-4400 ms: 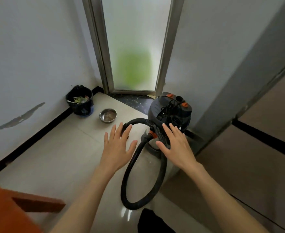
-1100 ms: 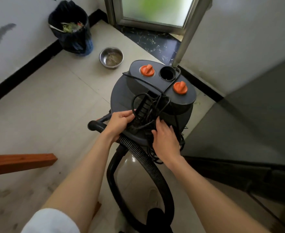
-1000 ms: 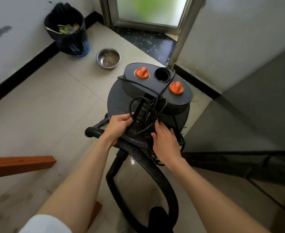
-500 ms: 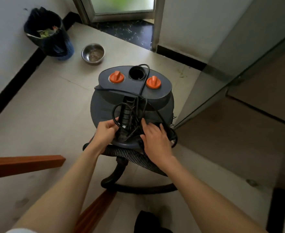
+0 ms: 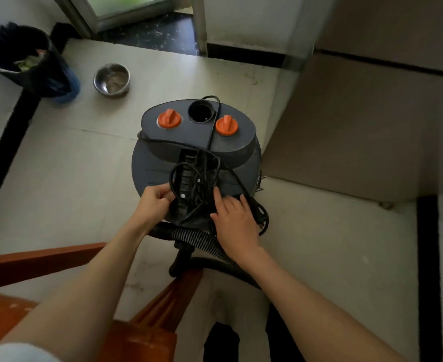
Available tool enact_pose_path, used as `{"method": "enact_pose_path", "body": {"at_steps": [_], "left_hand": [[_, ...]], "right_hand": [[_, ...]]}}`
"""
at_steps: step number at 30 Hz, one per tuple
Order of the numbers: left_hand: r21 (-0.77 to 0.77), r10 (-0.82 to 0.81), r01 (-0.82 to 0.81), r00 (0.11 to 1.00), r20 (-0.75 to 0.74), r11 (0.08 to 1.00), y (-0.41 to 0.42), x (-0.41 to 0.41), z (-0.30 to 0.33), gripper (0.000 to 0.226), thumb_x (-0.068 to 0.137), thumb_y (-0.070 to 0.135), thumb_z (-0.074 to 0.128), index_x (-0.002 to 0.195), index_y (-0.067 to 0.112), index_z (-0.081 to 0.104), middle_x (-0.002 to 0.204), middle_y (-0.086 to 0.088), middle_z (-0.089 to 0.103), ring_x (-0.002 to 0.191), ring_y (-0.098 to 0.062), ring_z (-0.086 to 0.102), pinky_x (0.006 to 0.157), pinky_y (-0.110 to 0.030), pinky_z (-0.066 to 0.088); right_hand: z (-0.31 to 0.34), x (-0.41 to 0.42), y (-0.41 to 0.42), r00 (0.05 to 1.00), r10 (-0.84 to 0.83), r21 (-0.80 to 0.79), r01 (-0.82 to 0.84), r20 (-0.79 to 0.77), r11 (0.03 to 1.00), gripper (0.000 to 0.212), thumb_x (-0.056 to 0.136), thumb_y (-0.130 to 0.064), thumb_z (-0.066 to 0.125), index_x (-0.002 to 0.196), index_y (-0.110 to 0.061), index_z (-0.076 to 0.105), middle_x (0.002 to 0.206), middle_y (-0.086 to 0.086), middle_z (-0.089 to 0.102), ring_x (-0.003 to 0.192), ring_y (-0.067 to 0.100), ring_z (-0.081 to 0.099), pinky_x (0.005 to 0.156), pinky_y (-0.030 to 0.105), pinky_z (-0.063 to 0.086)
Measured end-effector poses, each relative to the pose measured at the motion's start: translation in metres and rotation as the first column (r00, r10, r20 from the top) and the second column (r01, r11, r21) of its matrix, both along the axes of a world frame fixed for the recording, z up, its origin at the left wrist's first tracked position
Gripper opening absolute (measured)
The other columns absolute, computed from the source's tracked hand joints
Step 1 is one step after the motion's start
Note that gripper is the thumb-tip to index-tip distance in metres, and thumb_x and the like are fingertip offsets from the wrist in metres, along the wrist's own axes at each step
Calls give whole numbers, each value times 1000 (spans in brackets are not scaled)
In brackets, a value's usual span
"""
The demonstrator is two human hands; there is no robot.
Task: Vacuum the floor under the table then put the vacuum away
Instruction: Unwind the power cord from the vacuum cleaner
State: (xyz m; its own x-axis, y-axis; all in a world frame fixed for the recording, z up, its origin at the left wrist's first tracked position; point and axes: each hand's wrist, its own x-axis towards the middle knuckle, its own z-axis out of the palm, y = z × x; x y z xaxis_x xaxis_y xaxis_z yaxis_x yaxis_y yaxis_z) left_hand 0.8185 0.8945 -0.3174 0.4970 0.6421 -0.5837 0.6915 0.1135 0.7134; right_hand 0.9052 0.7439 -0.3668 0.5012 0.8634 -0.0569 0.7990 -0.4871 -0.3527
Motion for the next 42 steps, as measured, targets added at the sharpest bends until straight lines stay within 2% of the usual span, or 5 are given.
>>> {"method": "enact_pose_path", "body": {"at_steps": [8,12,20,24,42], "left_hand": [[-27,-50,49,997,-57,998,-11,-24,8,34,99,0,36,123,6,60,105,-10,65,104,-27,60,98,-42,43],[-75,-68,59,990,-122,995,-2,-20,10,36,98,-3,36,119,10,63,98,-8,65,100,-28,62,93,-40,49],[-195,221,-216,975,6,957,-6,-13,21,34,101,33,34,121,18,57,120,-7,61,102,-20,59,88,-35,46],[-52,-128,123,986,-108,991,-12,9,22,101,76,68,56,152,22,7,152,-5,26,138,-23,29,110,-36,30],[367,-55,180,943,-327,913,-35,61,1,85,90,44,54,151,24,-2,139,-14,45,126,-34,44,98,-44,38]], "right_hand": [[47,-11,-32,848,-120,55,173,-516,983,44,100,-18,43,143,-11,40,140,4,50,129,18,45,106,21,28],[59,32,-16,909,-279,252,361,-310,898,24,95,-11,51,113,-5,64,109,10,61,103,24,55,86,23,40],[46,106,58,956,38,-158,-87,-291,984,86,91,-42,57,153,-18,2,161,4,-1,147,21,-2,120,38,3],[29,116,61,958,16,-165,-65,-286,984,103,81,-49,68,152,-16,1,161,5,4,147,21,0,120,41,5],[37,163,83,956,20,-239,-93,-291,966,107,77,-41,75,153,-19,3,161,1,5,147,20,0,118,40,6]]}}
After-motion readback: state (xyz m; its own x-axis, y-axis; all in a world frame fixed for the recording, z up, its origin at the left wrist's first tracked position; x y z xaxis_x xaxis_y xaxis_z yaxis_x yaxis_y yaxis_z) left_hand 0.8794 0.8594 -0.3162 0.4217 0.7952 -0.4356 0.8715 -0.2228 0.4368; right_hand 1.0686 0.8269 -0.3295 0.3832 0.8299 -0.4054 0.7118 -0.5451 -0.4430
